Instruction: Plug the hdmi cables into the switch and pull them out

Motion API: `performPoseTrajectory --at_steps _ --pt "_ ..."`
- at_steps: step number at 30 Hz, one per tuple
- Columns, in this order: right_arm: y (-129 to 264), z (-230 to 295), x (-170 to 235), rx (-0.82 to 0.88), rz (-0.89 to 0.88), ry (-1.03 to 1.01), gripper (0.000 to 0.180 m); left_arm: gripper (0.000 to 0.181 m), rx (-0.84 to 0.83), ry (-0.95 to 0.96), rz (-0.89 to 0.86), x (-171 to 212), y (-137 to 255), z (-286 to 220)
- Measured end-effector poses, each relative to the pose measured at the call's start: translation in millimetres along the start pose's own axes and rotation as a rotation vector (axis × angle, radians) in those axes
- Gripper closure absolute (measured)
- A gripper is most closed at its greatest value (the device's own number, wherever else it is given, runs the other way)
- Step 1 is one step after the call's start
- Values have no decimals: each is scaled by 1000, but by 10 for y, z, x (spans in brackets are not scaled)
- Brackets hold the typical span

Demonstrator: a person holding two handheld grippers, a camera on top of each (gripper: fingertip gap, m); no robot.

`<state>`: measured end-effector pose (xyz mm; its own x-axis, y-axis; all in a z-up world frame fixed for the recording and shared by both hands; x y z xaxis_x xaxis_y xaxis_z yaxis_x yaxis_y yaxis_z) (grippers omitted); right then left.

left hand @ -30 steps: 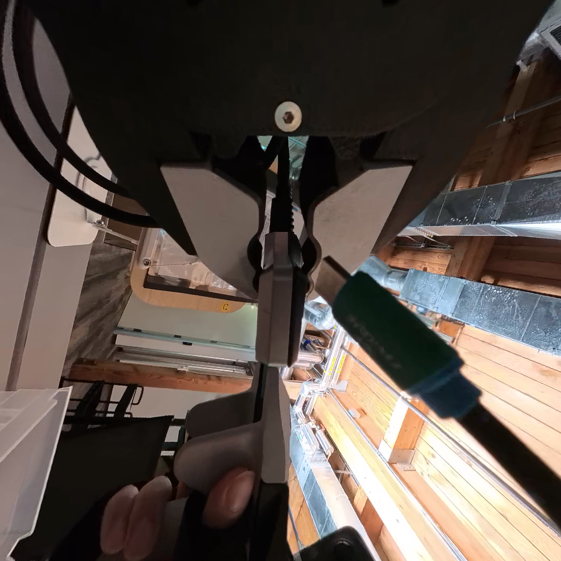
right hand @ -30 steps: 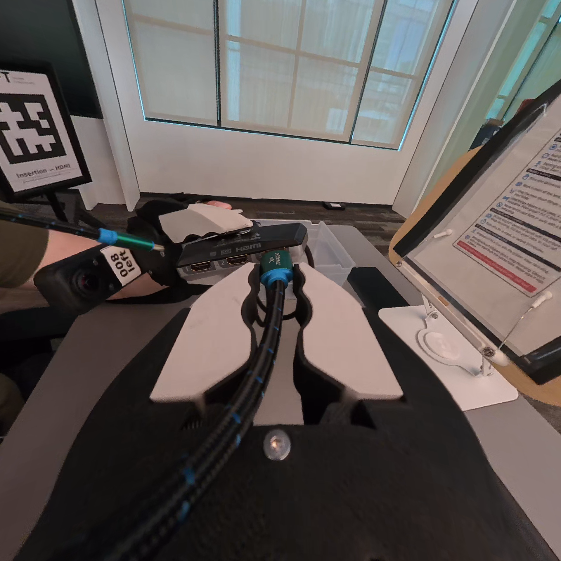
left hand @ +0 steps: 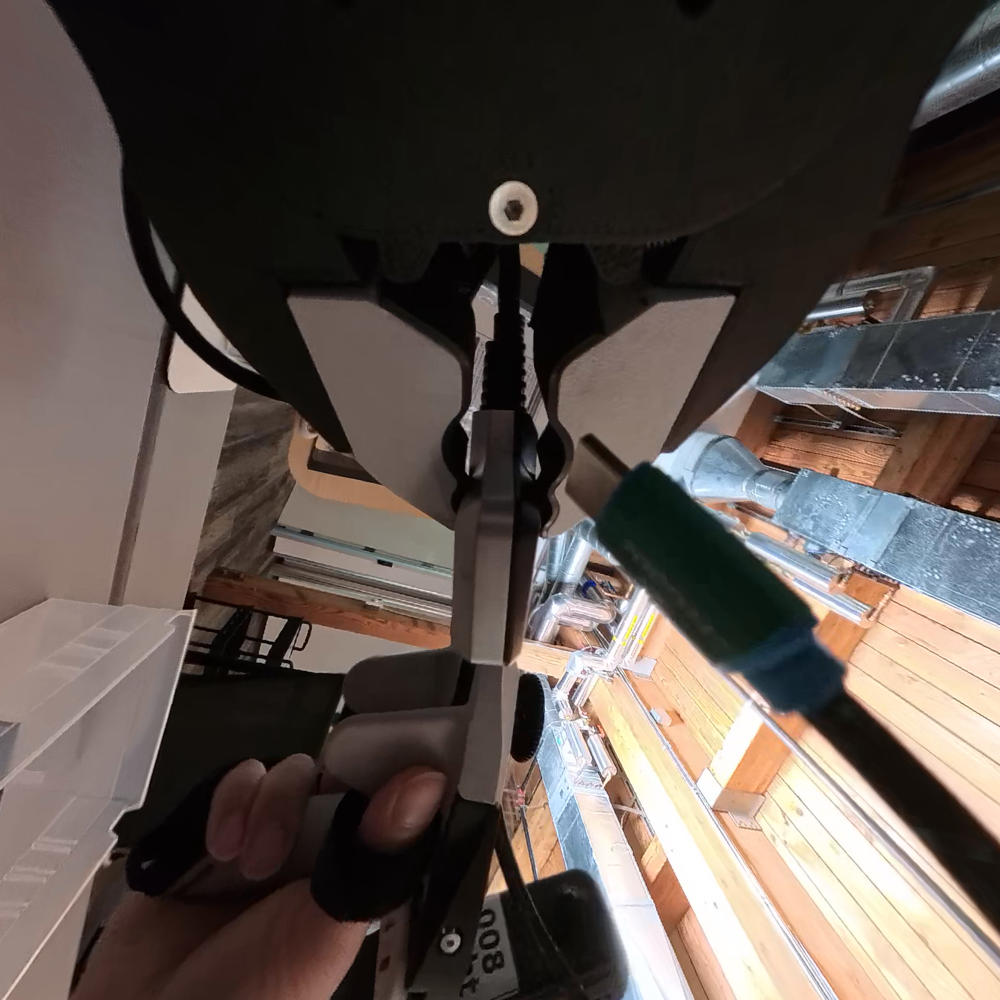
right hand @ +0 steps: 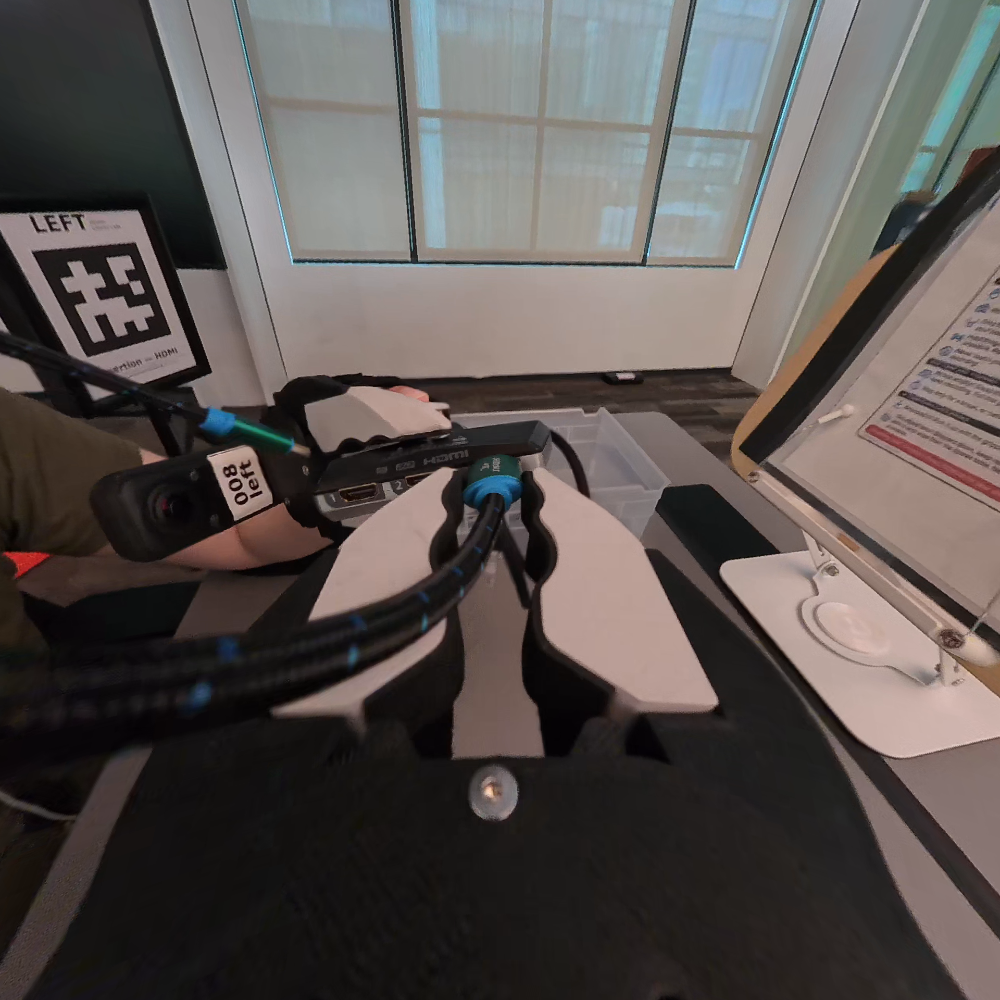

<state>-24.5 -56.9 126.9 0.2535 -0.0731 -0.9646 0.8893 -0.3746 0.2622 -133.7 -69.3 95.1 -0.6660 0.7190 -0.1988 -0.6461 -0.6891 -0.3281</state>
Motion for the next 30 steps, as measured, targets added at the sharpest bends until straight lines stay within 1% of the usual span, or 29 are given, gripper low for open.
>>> performPoseTrajectory --at_steps 1,4,6,9,11,13,16,18,20,23,24,25,27,29,30 --pt "-12 -56 20 23 -9 11 158 160 17 0 22 41 -46 -23" --pt "15 -294 245 112 119 35 157 159 99 2 100 232 -182 -207" --pt "268 -495 439 201 206 22 157 160 122 -30 164 390 -248 -324" --pt "862 -709 695 326 286 -98 158 160 191 -97 251 555 -321 -498" --pt "1227 -747 780 390 274 -167 158 160 279 -171 275 614 -339 -703" --pt "1517 -759 778 480 216 -178 158 159 352 -261 282 660 -333 -960" --pt "1762 -681 697 518 117 -156 159 160 475 -387 299 745 -293 -1398" --pt "1838 -628 631 529 72 -127 161 161 516 -456 310 796 -273 -1603" --pt "1866 -594 581 540 48 -101 162 162 543 -474 322 820 -265 -1711" --pt "1828 -570 545 525 44 -76 162 158 614 -509 365 850 -239 -1861" --pt "1810 -574 542 525 49 -71 162 162 613 -514 368 853 -234 -1902" --pt "1788 -577 542 521 55 -68 162 158 609 -514 362 849 -231 -1936" --pt "1739 -583 547 508 69 -66 162 162 640 -485 385 857 -224 -1976" --pt "1697 -591 553 506 88 -63 162 157 686 -414 429 864 -224 -1994" --pt "1678 -594 558 506 99 -58 162 151 730 -395 448 868 -207 -2008"
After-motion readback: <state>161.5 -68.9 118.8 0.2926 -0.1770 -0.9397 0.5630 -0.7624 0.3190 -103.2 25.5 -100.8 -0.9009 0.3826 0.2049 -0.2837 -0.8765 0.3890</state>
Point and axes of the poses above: each gripper's, where its closed fingertips meet, y back along the fingers, x out of its underside, z = x × y across the jaws, the point moved 5 cm from there along y, back along the fingers, and after that the axes turned 14 degrees about z, right-handed, at the moved point
